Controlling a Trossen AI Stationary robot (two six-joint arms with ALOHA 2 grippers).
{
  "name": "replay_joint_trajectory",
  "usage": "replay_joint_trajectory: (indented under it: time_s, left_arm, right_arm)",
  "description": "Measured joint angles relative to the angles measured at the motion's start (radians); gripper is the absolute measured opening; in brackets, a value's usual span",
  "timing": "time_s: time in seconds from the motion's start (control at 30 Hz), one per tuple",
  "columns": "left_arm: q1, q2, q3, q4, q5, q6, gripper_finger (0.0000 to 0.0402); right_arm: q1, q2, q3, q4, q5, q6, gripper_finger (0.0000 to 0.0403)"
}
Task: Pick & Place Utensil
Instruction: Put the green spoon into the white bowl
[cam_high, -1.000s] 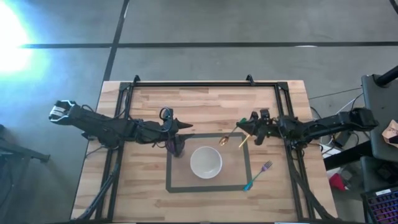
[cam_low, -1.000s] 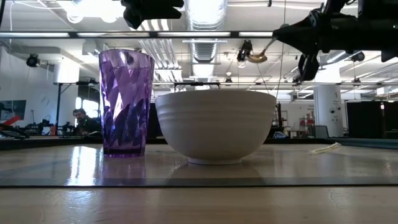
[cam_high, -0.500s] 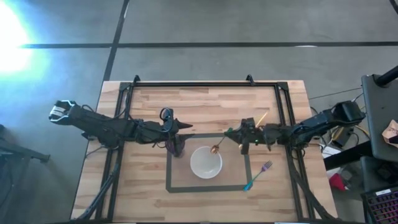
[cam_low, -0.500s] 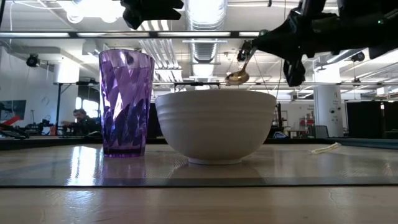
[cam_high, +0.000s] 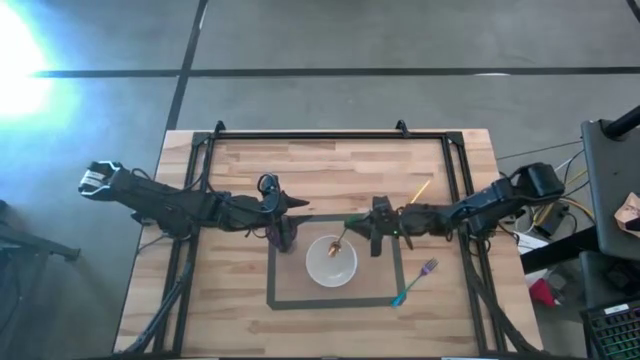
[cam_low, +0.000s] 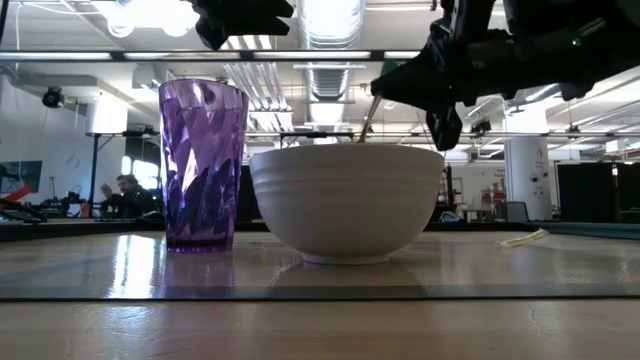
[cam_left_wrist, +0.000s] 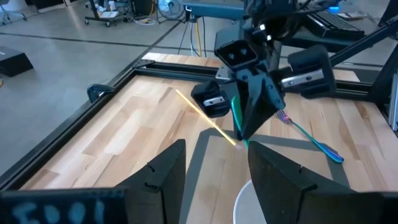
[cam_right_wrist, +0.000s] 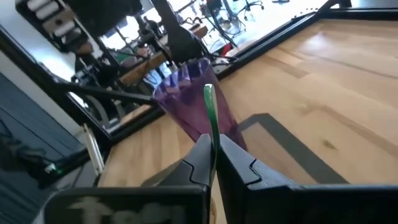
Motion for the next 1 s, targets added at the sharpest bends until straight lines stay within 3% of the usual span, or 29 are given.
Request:
replay_joint_trajectory:
  time_s: [0.67, 1.0]
  left_arm:
    - [0.001, 0.0, 0.0, 0.002, -0.001, 0.005, 0.0167]
    - [0.0, 0.0, 0.0, 0.002, -0.001, -0.003, 0.0167]
  right_arm:
    - [0.0, 0.189, 0.07, 0.002, -0.054, -0.035, 0.0008]
    - [0.0, 0.207, 0.082, -0.006, -0.057, 0.058, 0.0008]
